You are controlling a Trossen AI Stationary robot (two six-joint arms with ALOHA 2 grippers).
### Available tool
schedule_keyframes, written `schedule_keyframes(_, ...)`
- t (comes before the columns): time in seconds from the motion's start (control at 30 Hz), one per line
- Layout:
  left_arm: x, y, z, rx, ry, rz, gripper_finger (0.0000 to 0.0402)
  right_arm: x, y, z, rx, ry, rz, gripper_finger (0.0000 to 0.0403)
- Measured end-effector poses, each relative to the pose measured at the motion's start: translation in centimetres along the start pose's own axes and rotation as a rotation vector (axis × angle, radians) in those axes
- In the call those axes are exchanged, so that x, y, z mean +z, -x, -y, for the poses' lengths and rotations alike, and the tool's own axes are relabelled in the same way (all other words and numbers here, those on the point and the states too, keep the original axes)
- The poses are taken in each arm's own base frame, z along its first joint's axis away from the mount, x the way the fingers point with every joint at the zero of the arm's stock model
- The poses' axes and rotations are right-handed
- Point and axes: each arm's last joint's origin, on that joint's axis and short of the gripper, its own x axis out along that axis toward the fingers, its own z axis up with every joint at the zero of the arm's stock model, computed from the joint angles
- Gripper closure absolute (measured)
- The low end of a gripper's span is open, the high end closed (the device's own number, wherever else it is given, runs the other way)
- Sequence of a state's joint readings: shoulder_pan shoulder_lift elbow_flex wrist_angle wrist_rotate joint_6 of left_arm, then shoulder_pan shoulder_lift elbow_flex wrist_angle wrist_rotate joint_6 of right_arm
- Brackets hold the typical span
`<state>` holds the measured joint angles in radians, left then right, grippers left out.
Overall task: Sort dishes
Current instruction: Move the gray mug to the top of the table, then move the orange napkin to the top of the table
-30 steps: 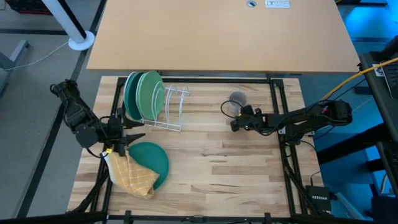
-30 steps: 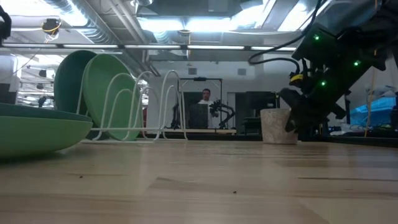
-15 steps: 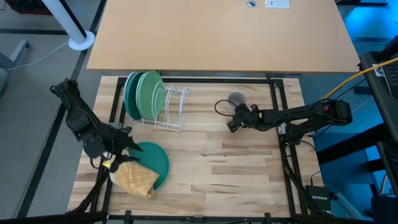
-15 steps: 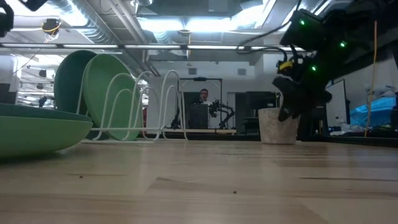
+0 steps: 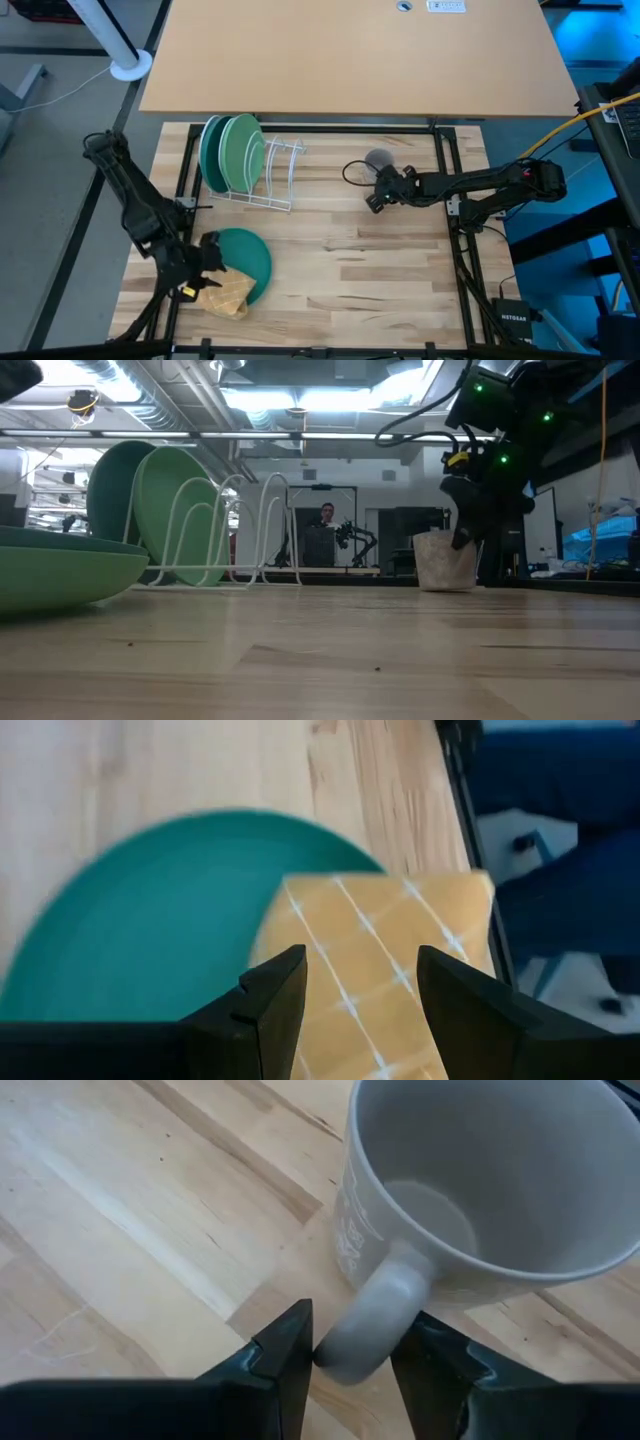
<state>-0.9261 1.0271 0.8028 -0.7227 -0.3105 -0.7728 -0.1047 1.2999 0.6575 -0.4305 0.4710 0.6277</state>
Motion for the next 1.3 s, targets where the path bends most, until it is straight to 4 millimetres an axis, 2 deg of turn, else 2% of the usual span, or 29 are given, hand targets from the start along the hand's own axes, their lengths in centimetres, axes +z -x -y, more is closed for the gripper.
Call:
schedule_keyframes(0.27, -1.1, -1.8, 1.3, -0.032, -0.025, -0.149, 0.0219, 0.0, 0.0, -0.2, 0.042, -0.004, -0.021, 0.027)
schedule_keyframes(0.47, -1.8, -2.3, 2.0, -0.068, 0.001, -0.236, 0.0219, -0.3, 0.0, 0.0, 0.024, 0.007, -0.045, 0.027)
schedule_keyframes(0.63, -2.2, -2.1, 2.4, -0.091, 0.015, -0.255, 0.0219, -0.5, 0.0, 0.2, 0.005, 0.022, -0.071, 0.027)
schedule_keyframes(0.8, -2.4, -2.7, 2.5, -0.063, -0.066, -0.246, 0.0219, -0.6, 0.0, 0.2, 0.021, 0.021, -0.083, 0.027)
schedule_keyframes(1.03, -2.9, -6.1, 2.6, 0.063, -0.22, -0.304, 0.0219, -0.6, 0.0, 0.1, 0.039, 0.021, -0.096, 0.027)
schedule_keyframes(1.3, -3.7, -10.2, 2.0, 0.205, -0.255, -0.412, 0.0225, -0.6, 0.0, 0.1, 0.053, 0.021, -0.107, 0.027)
